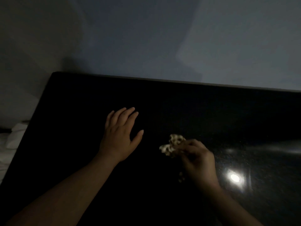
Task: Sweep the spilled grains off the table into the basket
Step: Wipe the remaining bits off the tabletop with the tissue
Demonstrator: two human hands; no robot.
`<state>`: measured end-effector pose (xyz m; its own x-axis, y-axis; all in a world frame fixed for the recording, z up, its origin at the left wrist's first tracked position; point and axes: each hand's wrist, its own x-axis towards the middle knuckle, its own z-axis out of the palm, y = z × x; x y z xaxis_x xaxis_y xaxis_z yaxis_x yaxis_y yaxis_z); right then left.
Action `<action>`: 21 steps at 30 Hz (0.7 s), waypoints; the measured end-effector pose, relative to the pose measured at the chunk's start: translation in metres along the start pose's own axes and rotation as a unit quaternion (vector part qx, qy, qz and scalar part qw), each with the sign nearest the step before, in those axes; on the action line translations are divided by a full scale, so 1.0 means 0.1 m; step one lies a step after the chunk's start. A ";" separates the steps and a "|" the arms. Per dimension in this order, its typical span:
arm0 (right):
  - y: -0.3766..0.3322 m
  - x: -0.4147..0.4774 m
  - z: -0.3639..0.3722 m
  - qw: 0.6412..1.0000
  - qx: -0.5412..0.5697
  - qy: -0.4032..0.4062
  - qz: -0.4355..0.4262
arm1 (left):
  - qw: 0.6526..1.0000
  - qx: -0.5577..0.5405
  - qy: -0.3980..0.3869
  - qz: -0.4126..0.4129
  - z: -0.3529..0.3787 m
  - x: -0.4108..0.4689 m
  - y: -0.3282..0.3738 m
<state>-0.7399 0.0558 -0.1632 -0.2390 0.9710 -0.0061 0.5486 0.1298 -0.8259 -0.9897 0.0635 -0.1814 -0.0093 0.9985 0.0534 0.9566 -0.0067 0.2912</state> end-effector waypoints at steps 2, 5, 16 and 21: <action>-0.06 0.10 -0.07 0.998 0.013 0.057 0.003 | 1.000 0.000 -0.002 0.002 0.00 0.00 0.00; -0.08 0.56 -0.16 0.985 -0.020 0.172 0.016 | 1.000 -0.003 -0.002 0.000 -0.01 -0.01 0.00; 0.03 0.25 0.04 0.999 -0.021 0.043 -0.016 | 1.000 0.011 0.011 0.004 0.03 0.00 0.00; -0.13 0.38 -0.20 0.990 -0.002 0.135 0.029 | 1.000 0.006 0.018 0.007 0.03 -0.01 0.00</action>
<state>-0.7403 0.0952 -0.1411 0.0151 0.9952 0.0970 0.5578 0.0721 -0.8268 -0.9893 0.0631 -0.1843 -0.0056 0.9957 0.0924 0.9599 -0.0206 0.2795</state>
